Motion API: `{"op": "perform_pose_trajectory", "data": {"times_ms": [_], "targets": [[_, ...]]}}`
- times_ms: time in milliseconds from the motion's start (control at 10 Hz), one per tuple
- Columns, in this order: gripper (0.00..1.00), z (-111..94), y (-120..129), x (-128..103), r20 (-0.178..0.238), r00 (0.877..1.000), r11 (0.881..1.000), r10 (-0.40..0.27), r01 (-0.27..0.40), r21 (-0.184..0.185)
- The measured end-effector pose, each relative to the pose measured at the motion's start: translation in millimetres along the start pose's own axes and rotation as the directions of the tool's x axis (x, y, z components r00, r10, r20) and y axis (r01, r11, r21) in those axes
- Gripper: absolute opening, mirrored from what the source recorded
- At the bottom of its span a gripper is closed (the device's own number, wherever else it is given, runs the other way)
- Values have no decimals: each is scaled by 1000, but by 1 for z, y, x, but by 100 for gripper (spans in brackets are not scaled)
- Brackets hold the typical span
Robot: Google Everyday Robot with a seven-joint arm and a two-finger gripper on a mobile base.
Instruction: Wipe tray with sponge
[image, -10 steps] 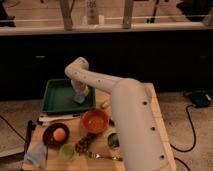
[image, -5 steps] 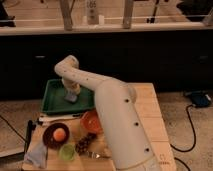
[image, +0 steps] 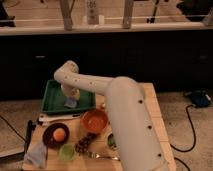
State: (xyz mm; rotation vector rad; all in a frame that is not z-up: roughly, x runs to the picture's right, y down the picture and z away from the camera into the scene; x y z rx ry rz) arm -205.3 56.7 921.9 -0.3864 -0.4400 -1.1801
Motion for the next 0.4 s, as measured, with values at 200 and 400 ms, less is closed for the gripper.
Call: {"op": "perform_pose_trajectory", "data": {"times_ms": [200, 400], "targets": [[1, -1, 14, -7, 9, 1000, 1000, 0, 0, -17], [1, -2, 34, 2, 4, 999, 999, 37, -37, -40]]}}
